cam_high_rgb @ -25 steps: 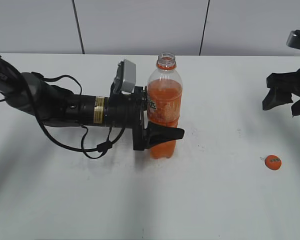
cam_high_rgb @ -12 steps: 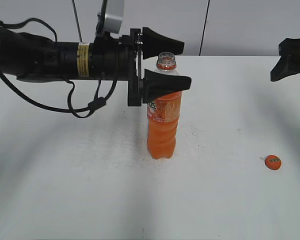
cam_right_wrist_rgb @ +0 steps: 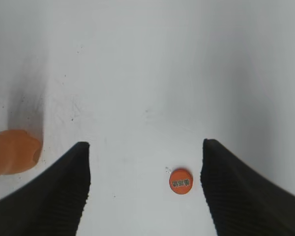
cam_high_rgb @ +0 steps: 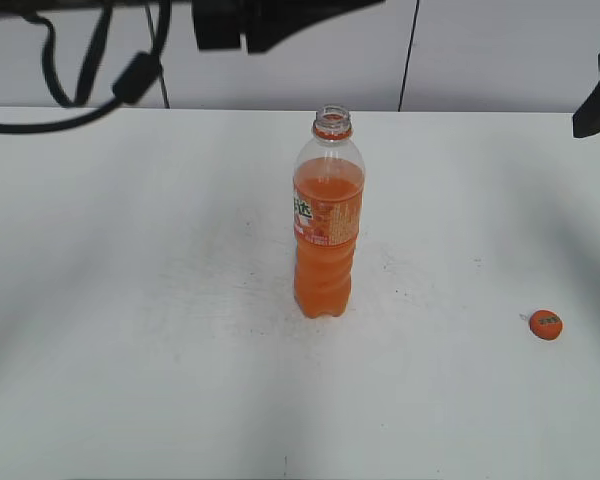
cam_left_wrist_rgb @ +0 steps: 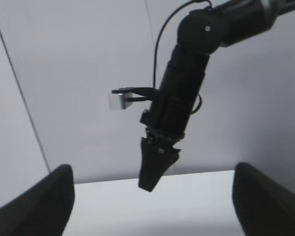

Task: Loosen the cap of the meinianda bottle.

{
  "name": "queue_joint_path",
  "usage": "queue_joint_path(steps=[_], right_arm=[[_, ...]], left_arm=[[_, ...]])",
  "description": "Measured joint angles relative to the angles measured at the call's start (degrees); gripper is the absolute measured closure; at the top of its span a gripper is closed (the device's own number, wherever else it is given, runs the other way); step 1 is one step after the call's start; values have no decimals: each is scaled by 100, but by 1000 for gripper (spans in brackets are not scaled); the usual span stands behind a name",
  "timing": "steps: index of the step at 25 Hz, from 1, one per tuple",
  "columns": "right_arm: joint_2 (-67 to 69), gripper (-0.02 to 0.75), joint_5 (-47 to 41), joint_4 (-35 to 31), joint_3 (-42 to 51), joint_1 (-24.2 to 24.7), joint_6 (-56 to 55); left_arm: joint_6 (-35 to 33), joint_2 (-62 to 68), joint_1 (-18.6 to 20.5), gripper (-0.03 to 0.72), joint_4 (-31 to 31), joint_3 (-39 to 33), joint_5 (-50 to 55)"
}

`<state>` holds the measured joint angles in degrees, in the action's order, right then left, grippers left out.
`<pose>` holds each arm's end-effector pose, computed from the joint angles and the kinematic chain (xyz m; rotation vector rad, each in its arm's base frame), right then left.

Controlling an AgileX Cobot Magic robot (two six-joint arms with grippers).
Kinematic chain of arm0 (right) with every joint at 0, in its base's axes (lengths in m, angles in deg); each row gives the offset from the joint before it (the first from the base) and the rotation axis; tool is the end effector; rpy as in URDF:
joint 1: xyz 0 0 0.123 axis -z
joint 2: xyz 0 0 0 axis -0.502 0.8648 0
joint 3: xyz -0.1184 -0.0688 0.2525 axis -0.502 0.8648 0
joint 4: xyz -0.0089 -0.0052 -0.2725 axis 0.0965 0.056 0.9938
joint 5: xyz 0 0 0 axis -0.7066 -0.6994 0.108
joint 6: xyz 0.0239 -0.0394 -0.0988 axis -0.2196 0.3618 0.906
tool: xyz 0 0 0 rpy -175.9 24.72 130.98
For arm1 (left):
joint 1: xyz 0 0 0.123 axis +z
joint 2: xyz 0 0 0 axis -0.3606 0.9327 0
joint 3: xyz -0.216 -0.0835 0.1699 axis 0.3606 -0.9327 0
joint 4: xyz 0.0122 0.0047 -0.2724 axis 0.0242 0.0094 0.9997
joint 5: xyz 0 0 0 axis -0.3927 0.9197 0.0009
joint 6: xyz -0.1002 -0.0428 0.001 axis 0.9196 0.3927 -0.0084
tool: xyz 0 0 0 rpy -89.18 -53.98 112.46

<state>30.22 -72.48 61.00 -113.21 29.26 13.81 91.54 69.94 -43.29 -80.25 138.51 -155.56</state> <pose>0.3327 0.0248 0.2747 -0.0349 2.5960 0.2576 0.3210 -0.2363 0.3133 1.2202 1.1170 -1.0494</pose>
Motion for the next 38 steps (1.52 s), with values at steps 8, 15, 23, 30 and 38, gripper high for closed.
queue_joint_path(steps=[8, 15, 23, 30, 38], right_arm=[[-675, 213, -206, 122, 0, 0, 0], [-1071, 213, -479, 136, 0, 0, 0], [-1228, 213, -1109, 141, 0, 4, 0], [-1257, 213, -1544, 153, 0, 4, 95], [-1263, 213, -2213, 712, 77, 4, 120]], left_arm=[[2523, -1634, 0, 97, -1774, 0, 4059], [3285, -1671, 287, 97, -2437, -315, 6530], [2726, -1222, 658, 99, -918, -1169, 7660], [-1427, -1071, 669, 99, 3561, -1094, 9503], [-4183, -1071, 669, 110, 6963, -745, 11759]])
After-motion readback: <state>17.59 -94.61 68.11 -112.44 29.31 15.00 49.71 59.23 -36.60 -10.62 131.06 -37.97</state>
